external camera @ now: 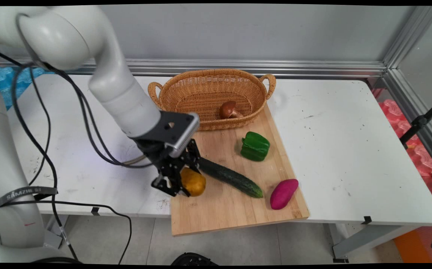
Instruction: Place the picked object on the cutting board
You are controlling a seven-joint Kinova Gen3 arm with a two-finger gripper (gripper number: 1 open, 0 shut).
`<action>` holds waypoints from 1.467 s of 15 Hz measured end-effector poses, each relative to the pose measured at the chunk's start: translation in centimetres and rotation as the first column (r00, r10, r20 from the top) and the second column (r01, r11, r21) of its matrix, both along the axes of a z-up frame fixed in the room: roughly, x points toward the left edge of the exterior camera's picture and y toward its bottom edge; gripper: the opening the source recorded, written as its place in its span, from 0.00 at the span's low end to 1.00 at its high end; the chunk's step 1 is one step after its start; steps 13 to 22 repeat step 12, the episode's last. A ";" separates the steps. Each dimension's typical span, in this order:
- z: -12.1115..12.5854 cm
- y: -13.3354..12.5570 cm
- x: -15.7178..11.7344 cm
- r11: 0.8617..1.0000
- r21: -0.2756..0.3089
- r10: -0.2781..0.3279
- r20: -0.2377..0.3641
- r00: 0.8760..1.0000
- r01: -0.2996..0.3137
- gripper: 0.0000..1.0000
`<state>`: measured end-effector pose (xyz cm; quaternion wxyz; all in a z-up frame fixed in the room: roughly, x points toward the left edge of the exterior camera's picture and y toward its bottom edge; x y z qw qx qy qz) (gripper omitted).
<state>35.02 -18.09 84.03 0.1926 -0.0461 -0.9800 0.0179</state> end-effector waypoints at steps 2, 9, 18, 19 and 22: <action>-1.5 -0.3 -0.8 1.000 -0.008 -0.015 0.005 1.000 0.016 0.00; -4.5 -1.3 -1.9 0.998 -0.027 -0.057 0.016 0.998 0.058 1.00; -4.4 -1.4 -1.8 0.998 -0.028 -0.059 0.007 0.998 0.059 1.00; -4.4 -1.4 -1.8 0.998 -0.028 -0.059 0.007 0.998 0.059 1.00; -4.4 -1.4 -1.8 0.998 -0.028 -0.059 0.007 0.998 0.059 1.00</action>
